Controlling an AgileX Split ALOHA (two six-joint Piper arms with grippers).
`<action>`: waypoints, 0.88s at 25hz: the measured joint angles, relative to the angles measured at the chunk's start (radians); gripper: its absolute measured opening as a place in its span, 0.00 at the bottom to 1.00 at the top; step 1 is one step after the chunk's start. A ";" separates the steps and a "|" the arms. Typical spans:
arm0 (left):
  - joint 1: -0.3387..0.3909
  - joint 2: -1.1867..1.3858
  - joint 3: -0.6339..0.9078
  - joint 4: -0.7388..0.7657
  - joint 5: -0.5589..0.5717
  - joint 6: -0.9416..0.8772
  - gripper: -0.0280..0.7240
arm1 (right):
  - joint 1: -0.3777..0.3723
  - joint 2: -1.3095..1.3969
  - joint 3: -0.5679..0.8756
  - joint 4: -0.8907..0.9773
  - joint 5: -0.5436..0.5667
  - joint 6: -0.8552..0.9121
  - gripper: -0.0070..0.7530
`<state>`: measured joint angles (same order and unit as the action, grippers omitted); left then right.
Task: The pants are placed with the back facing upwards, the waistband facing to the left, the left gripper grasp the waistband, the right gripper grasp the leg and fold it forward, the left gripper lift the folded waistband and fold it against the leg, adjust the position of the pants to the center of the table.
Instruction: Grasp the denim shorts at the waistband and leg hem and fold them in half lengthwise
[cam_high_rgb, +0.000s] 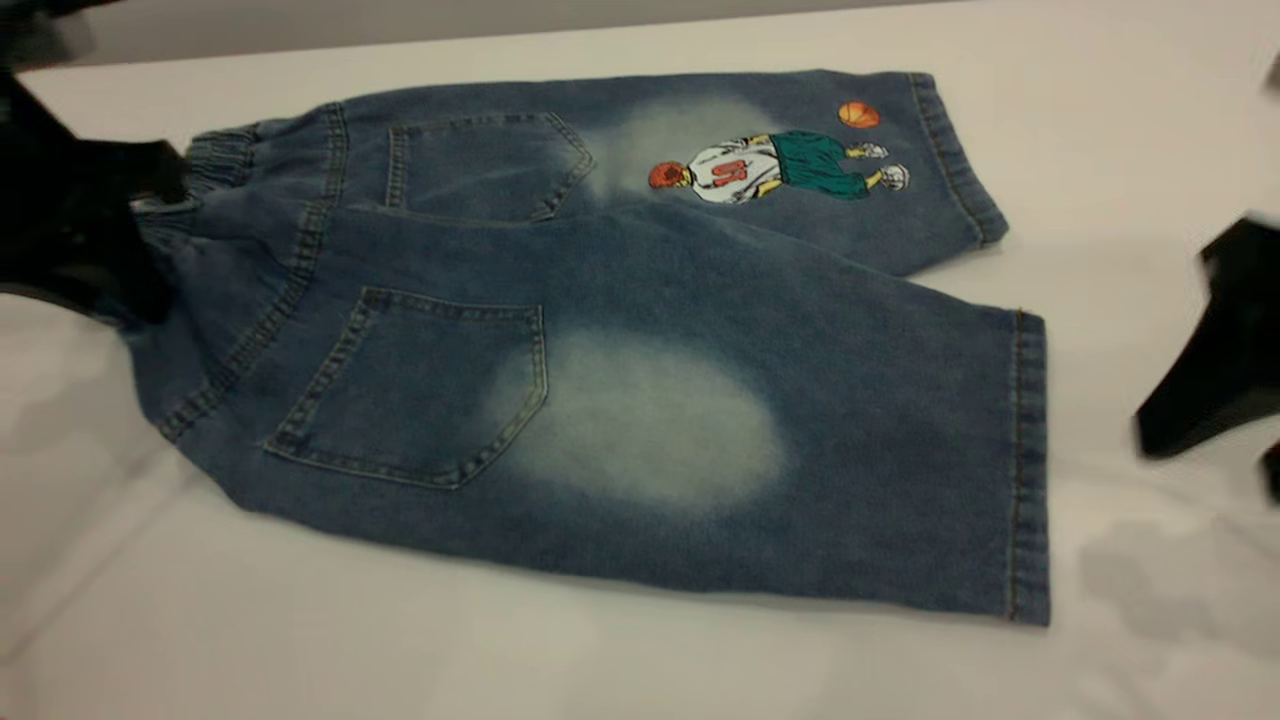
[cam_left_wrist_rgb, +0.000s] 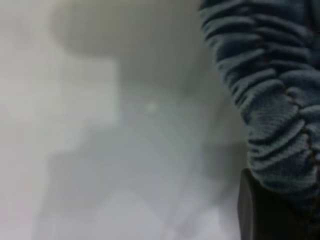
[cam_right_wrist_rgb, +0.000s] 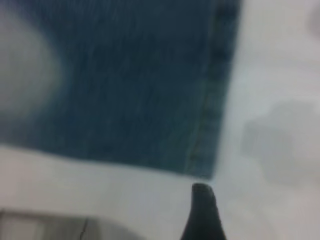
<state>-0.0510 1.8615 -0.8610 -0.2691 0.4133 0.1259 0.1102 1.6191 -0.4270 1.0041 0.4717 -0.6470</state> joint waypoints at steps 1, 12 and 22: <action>-0.017 0.000 0.000 0.000 -0.002 0.000 0.24 | 0.000 0.033 0.000 0.056 0.019 -0.059 0.60; -0.113 0.000 -0.001 -0.001 -0.005 0.000 0.24 | 0.000 0.297 0.000 0.506 0.097 -0.554 0.60; -0.113 0.000 -0.001 -0.004 0.000 0.000 0.24 | 0.000 0.411 0.000 0.686 0.110 -0.771 0.59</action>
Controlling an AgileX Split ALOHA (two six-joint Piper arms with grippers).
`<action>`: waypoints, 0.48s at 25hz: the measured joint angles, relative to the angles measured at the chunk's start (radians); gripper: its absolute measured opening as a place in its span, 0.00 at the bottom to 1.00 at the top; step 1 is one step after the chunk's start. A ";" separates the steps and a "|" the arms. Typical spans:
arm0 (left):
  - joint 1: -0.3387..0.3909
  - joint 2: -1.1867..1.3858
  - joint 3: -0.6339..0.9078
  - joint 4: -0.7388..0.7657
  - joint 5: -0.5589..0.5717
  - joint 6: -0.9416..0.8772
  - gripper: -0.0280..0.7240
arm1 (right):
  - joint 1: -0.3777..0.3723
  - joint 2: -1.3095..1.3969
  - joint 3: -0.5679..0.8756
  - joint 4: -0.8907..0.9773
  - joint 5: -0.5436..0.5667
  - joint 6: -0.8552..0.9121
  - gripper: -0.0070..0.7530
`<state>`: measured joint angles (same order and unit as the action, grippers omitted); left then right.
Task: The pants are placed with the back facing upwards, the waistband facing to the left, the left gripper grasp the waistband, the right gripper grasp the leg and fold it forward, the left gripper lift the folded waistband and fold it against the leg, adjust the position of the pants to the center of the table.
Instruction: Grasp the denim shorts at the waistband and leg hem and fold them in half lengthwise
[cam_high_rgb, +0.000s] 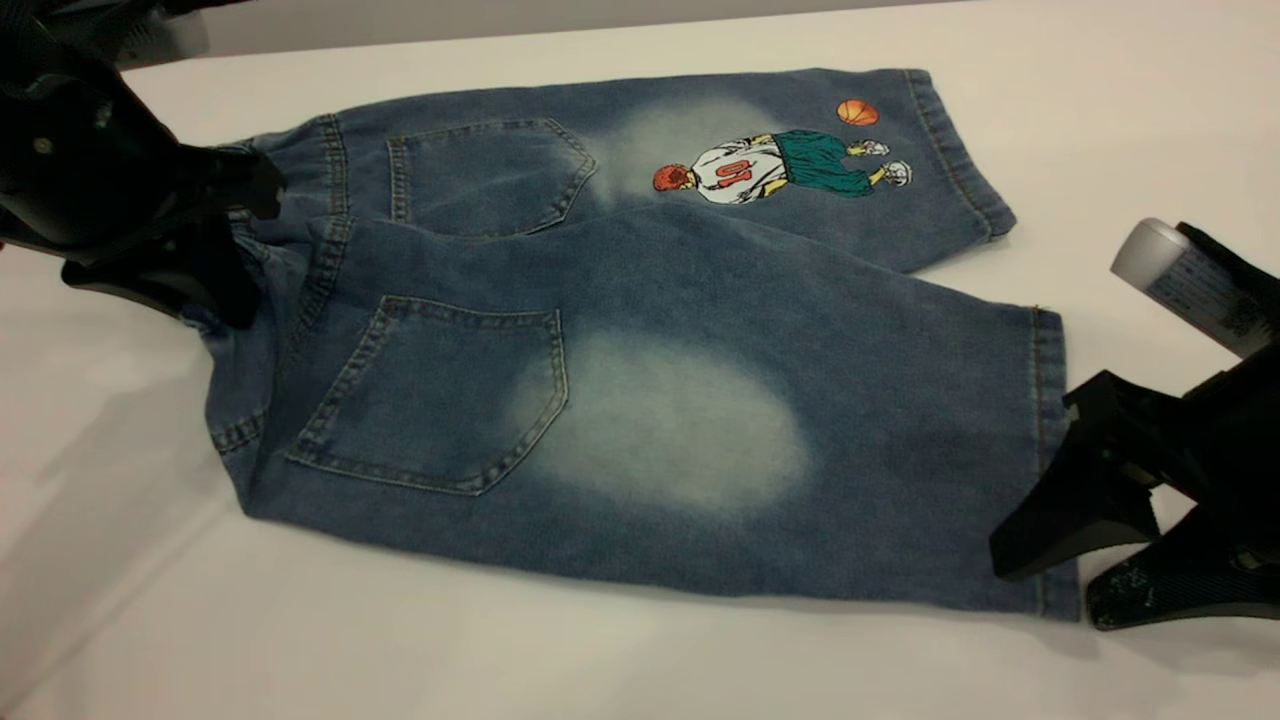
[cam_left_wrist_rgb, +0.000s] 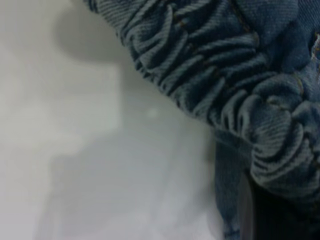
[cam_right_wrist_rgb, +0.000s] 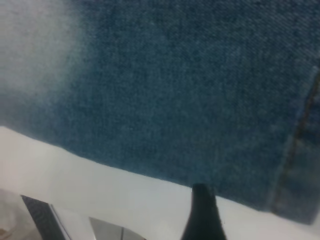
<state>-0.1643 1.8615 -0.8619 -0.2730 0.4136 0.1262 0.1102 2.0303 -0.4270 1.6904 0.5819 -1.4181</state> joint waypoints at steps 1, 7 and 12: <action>0.000 0.000 0.000 0.000 0.000 0.000 0.24 | 0.000 0.008 0.000 0.019 0.011 -0.022 0.59; 0.000 0.000 0.000 0.000 0.000 0.000 0.24 | 0.000 0.055 -0.031 0.052 0.072 -0.150 0.58; 0.000 0.000 0.000 0.000 0.016 0.000 0.24 | 0.001 0.073 -0.071 0.058 0.073 -0.152 0.48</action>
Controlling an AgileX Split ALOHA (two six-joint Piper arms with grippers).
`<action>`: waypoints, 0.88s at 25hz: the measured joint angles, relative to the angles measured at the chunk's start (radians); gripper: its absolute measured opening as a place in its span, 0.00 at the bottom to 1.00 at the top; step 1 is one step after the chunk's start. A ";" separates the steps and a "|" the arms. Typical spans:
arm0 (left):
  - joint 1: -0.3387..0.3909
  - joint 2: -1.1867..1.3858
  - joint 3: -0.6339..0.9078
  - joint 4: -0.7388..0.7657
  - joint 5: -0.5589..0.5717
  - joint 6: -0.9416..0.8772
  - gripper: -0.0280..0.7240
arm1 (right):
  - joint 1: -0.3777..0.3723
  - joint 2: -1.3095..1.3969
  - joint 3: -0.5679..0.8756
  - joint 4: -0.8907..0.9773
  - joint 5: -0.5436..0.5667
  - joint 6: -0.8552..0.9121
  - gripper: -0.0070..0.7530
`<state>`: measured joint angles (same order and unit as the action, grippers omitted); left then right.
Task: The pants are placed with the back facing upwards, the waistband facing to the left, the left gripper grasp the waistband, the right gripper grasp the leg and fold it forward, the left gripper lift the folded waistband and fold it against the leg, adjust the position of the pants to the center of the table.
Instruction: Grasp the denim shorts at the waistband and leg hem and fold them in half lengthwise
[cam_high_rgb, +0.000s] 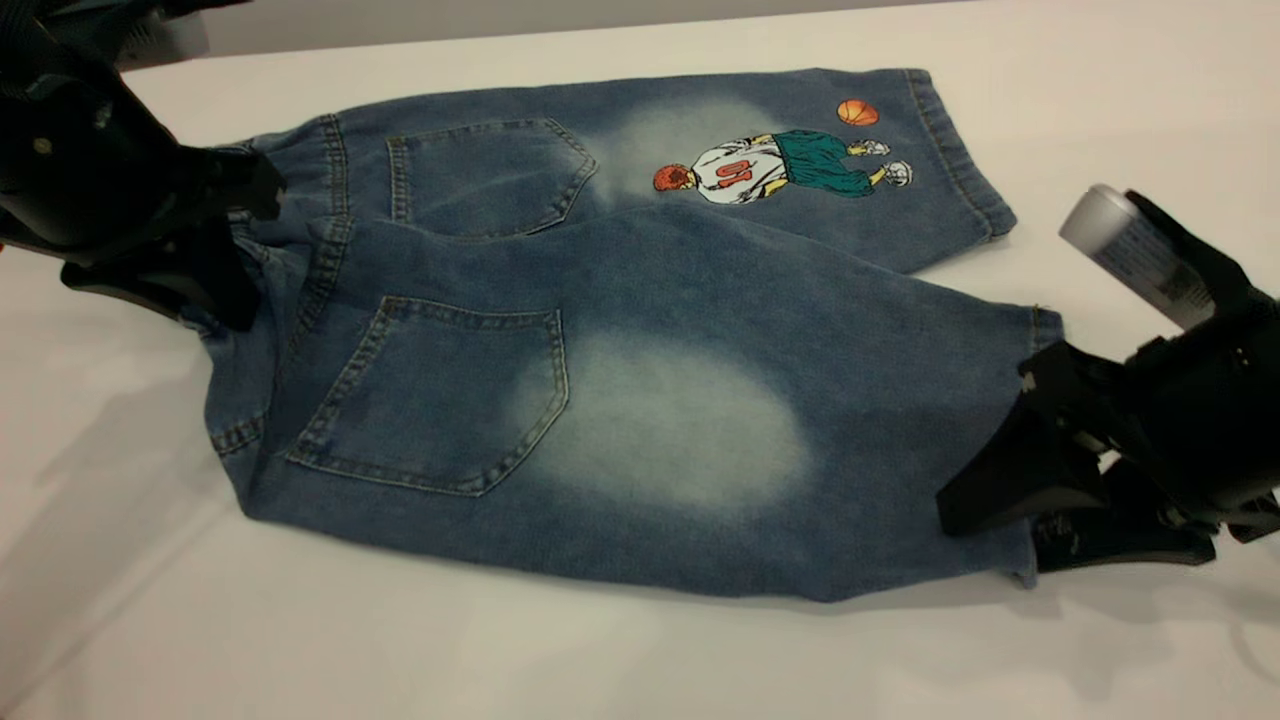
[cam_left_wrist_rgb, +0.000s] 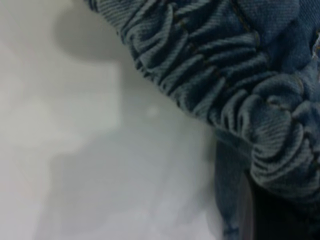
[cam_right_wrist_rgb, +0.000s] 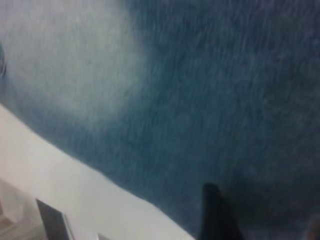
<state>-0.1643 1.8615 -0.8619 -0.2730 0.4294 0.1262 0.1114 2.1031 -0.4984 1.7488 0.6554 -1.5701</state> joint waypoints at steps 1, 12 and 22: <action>0.000 0.000 0.000 0.000 0.011 0.000 0.24 | 0.000 0.002 0.000 0.000 -0.005 0.000 0.44; 0.000 -0.012 0.002 0.004 0.045 -0.003 0.24 | -0.001 0.003 -0.009 -0.004 -0.034 -0.001 0.04; 0.000 -0.092 0.123 0.011 0.055 -0.003 0.24 | -0.003 -0.084 0.032 -0.092 -0.022 0.121 0.04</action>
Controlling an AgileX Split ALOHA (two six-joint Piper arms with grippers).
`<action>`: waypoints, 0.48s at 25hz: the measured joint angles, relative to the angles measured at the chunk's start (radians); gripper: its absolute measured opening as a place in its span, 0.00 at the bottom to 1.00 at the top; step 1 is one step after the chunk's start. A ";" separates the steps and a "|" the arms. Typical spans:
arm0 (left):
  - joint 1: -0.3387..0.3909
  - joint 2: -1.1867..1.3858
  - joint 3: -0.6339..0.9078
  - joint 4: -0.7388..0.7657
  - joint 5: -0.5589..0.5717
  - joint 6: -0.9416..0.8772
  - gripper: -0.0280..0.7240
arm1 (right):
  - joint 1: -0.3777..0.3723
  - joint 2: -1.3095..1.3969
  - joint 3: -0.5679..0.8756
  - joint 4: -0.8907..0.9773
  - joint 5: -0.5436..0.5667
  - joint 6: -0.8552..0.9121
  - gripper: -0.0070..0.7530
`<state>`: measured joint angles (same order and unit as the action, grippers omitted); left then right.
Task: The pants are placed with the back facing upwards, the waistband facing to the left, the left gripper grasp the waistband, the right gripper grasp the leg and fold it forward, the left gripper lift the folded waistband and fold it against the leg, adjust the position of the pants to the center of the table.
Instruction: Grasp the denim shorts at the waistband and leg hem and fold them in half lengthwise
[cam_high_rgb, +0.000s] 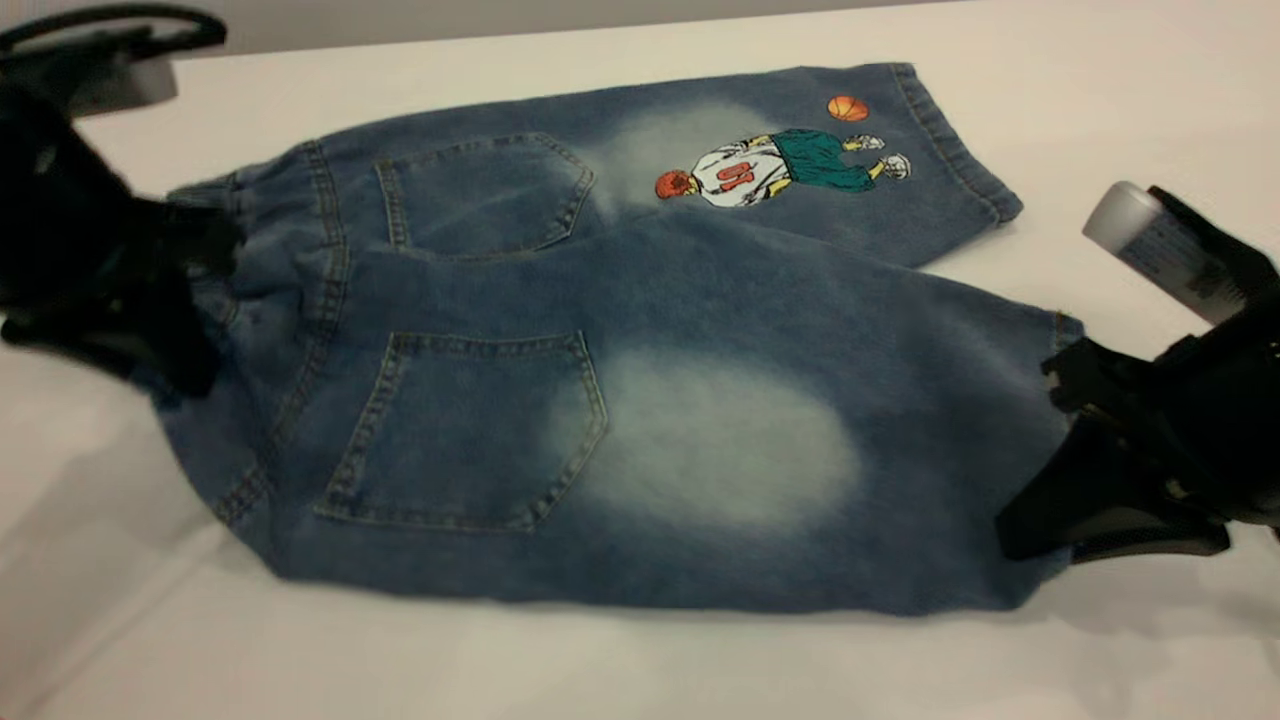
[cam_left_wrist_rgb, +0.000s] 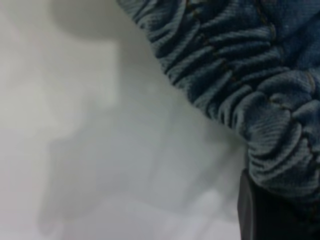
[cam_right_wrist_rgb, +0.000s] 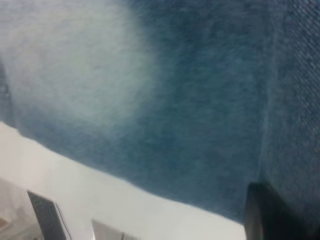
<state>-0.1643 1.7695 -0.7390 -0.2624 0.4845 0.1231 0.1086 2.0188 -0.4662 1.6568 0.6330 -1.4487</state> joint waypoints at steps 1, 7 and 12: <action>0.000 -0.010 0.019 0.000 0.000 0.000 0.24 | 0.000 -0.024 0.012 -0.009 -0.003 0.014 0.04; 0.000 -0.083 0.137 -0.004 0.037 -0.047 0.24 | -0.001 -0.199 0.100 -0.141 0.017 0.146 0.04; 0.000 -0.163 0.199 -0.034 0.091 -0.096 0.24 | -0.001 -0.379 0.112 -0.316 0.081 0.336 0.04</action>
<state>-0.1643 1.6070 -0.5396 -0.2962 0.5756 0.0274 0.1080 1.6403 -0.3546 1.3407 0.7136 -1.1128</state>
